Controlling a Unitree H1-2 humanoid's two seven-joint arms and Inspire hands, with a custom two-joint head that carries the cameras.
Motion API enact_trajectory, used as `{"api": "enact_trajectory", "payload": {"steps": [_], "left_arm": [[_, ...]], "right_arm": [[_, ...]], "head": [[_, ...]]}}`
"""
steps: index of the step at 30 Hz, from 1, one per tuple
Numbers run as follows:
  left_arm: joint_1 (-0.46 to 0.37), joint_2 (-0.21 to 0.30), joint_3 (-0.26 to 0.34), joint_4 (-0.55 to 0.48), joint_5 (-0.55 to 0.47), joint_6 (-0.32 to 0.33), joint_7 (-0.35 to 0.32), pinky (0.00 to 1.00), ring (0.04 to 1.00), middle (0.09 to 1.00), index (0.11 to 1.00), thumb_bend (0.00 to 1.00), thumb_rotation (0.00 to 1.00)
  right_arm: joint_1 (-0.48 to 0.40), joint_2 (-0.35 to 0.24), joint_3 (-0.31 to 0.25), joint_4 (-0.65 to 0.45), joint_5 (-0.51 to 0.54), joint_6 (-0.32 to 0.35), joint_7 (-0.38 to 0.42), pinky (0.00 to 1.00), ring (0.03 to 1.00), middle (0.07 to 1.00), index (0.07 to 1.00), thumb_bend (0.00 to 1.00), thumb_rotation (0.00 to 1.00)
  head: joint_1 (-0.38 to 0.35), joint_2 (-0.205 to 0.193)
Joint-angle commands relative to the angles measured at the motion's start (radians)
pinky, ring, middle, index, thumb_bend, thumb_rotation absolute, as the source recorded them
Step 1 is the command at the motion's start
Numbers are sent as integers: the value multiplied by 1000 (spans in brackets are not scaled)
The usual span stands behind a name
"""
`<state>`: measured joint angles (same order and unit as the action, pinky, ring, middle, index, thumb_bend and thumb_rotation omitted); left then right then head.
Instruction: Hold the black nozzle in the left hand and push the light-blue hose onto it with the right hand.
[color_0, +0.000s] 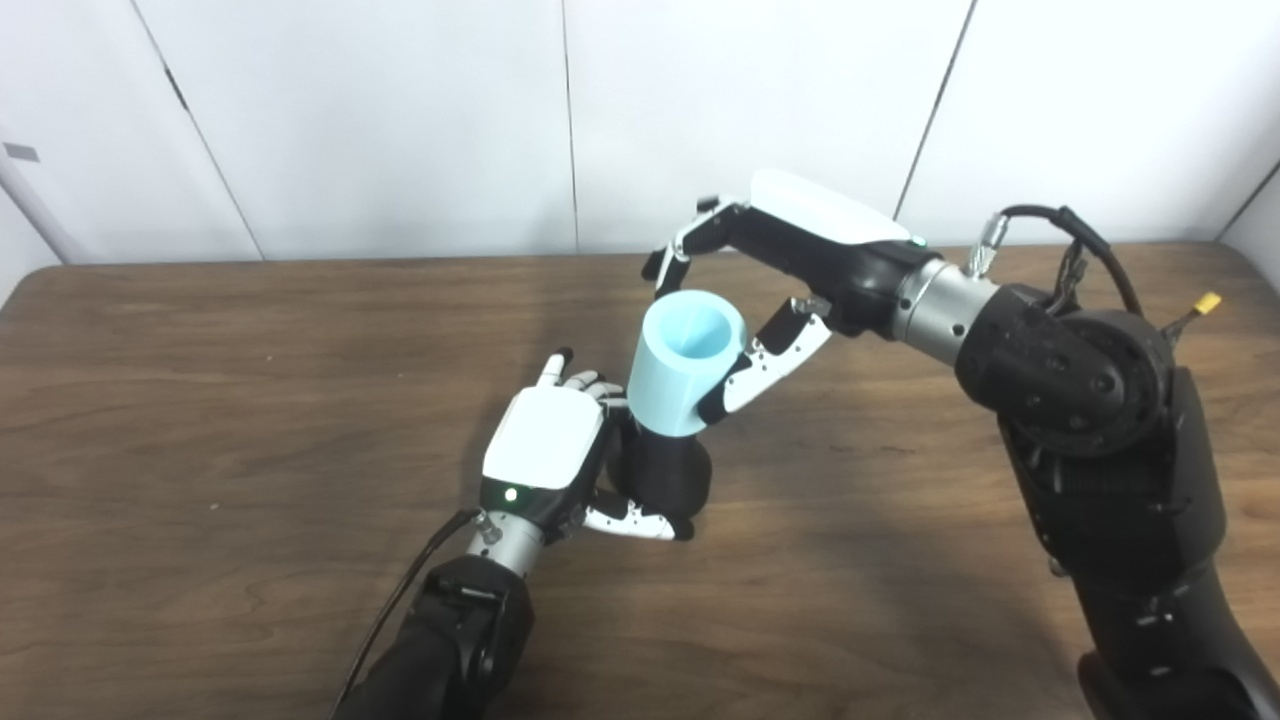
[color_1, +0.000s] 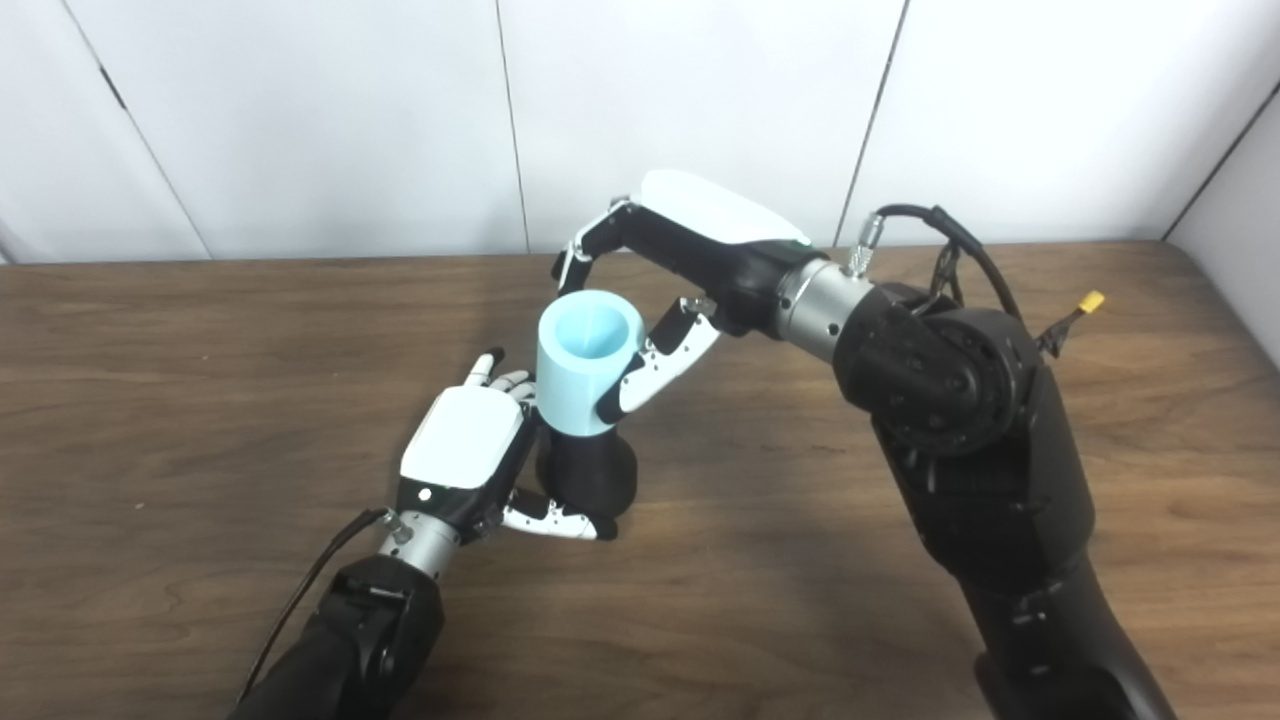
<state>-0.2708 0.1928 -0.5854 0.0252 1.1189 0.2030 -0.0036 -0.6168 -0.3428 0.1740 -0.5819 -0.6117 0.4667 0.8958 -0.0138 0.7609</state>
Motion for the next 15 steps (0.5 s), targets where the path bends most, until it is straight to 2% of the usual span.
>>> {"api": "enact_trajectory", "payload": {"steps": [1, 3, 6, 9, 12, 15], "left_arm": [[33, -6, -51, 61, 8, -4, -99, 1000, 853, 774, 478, 526, 55], [33, -9, -51, 62, 8, -1, -101, 1000, 854, 775, 478, 526, 55], [33, -11, -55, 66, 19, -2, -86, 1000, 850, 771, 478, 526, 56], [34, -14, -54, 64, 19, 3, -87, 1000, 849, 768, 478, 526, 56], [34, -16, -53, 65, 15, 6, -87, 1000, 852, 770, 478, 526, 56], [35, -14, -53, 62, 8, 5, -93, 1000, 857, 776, 479, 526, 55]], "right_arm": [[-59, -24, -13, -7, 9, 0, -36, 931, 814, 746, 483, 525, 145], [-67, -32, -11, -4, 15, -2, -39, 870, 804, 744, 482, 526, 143], [-74, -42, -2, -1, 12, -1, -35, 843, 801, 744, 482, 526, 143], [-78, -46, 5, 5, 4, 2, -18, 880, 807, 744, 482, 525, 144], [-77, -54, 18, 13, 2, 0, -24, 953, 808, 742, 482, 526, 144], [-77, -58, 24, 24, 5, -2, -33, 985, 808, 744, 482, 526, 144]], "head": [[2, 1], [3, 2], [6, 4], [11, 6], [10, 8], [10, 9]]}}
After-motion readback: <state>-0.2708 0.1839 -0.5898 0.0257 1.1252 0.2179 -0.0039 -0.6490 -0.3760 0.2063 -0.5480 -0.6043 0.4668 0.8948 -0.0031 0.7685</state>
